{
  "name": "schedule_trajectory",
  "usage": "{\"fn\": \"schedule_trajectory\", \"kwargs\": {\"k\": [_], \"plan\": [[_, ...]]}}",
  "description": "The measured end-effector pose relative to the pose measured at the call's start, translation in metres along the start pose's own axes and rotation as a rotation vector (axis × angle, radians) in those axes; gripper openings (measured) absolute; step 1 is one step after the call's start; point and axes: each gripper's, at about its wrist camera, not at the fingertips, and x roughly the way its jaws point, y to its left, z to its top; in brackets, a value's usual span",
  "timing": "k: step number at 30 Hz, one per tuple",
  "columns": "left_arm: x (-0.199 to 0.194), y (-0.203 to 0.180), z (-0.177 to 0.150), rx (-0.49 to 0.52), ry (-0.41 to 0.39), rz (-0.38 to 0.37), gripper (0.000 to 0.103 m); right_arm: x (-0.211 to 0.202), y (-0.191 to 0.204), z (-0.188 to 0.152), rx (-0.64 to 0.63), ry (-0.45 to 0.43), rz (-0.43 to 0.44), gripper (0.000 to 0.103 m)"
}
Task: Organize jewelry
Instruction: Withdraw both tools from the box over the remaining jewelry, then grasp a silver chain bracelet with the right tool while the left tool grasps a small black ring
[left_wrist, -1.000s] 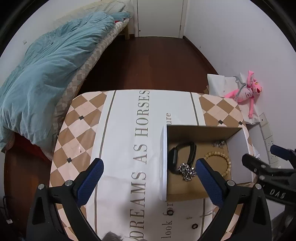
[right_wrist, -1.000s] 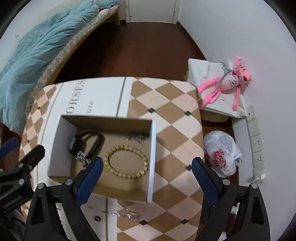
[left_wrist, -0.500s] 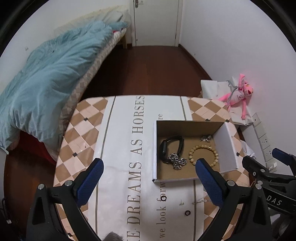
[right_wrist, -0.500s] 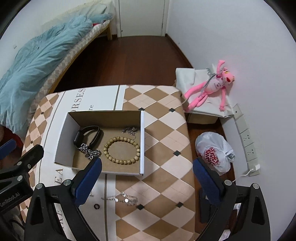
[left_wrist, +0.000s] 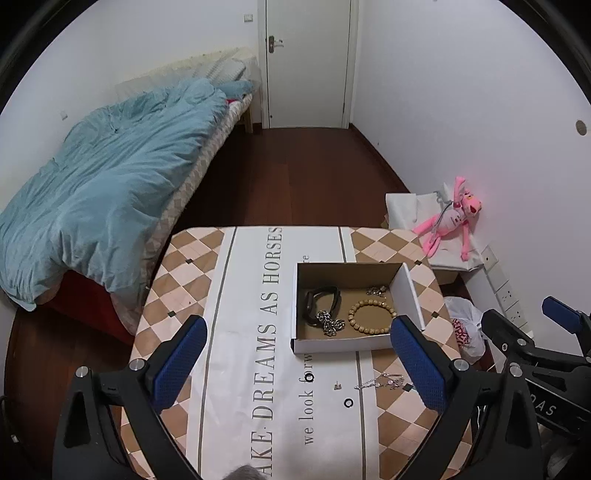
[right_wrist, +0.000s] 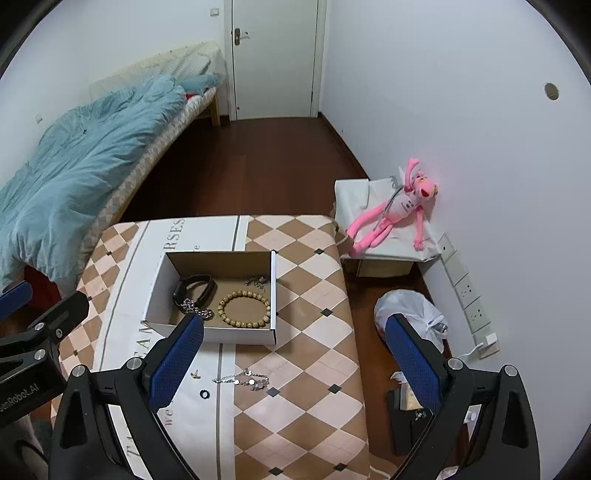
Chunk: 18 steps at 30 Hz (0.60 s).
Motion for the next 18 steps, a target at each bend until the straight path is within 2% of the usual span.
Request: {"fn": "schedule_trajectory", "kwargs": {"k": [4, 10, 15, 18], "plan": [[-0.012, 0.0, -0.003, -0.007, -0.007, -0.005, 0.102, -0.014, 0.0, -0.003, 0.005, -0.017, 0.011, 0.1], [-0.008, 0.001, -0.009, -0.017, 0.015, 0.038, 0.102, -0.018, -0.001, -0.009, 0.017, -0.01, 0.028, 0.1], [0.012, 0.003, -0.023, -0.017, 0.042, 0.052, 0.102, 0.005, -0.006, -0.024, 0.029, 0.049, 0.037, 0.1], [0.035, 0.005, -0.039, -0.013, 0.077, 0.074, 0.102, 0.034, -0.01, -0.041, 0.044, 0.117, 0.053, 0.1]]}}
